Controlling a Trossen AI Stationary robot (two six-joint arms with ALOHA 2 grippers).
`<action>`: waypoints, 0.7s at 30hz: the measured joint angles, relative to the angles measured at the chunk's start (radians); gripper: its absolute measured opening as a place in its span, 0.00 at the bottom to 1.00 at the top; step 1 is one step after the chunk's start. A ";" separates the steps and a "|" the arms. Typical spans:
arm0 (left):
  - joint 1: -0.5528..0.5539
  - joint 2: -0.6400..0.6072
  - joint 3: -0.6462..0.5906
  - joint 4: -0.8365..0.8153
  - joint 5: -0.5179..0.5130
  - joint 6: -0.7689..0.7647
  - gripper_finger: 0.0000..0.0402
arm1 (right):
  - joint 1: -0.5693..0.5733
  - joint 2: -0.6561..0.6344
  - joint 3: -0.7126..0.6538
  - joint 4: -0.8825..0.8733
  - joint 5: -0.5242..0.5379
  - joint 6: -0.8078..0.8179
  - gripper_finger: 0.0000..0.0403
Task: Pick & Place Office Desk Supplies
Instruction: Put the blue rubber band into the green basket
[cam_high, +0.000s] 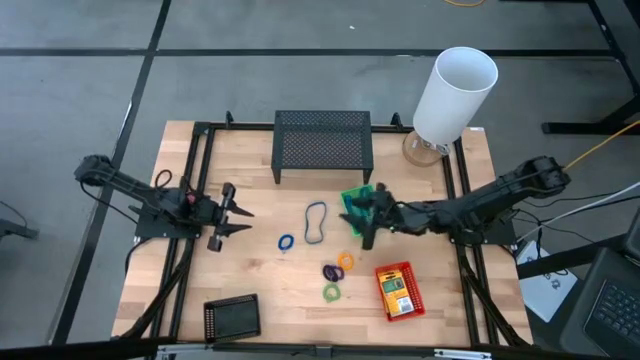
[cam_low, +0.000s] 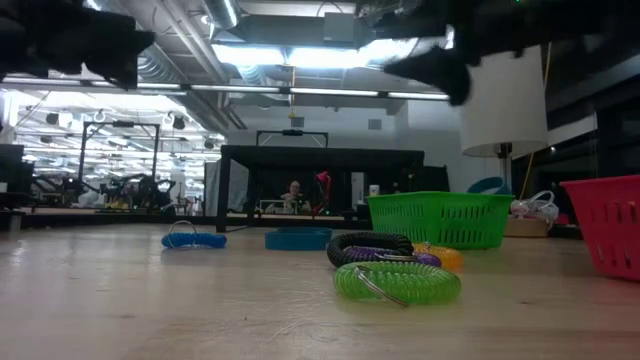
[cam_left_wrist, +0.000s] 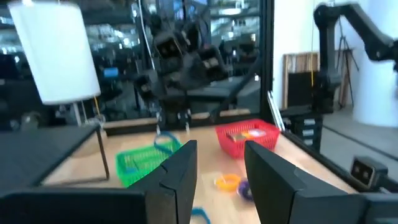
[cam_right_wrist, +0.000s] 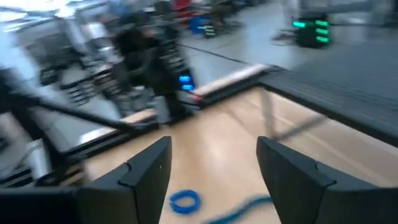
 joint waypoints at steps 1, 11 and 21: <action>0.000 -0.018 0.000 -0.002 0.007 0.006 0.32 | -0.004 0.038 0.025 0.020 -0.025 -0.026 0.58; -0.098 -0.293 0.000 -0.244 -0.035 0.030 0.32 | -0.026 0.273 0.300 -0.072 -0.183 -0.148 0.58; -0.217 -0.311 0.059 -0.363 -0.154 0.045 0.32 | -0.024 0.499 0.571 -0.428 -0.260 -0.074 0.58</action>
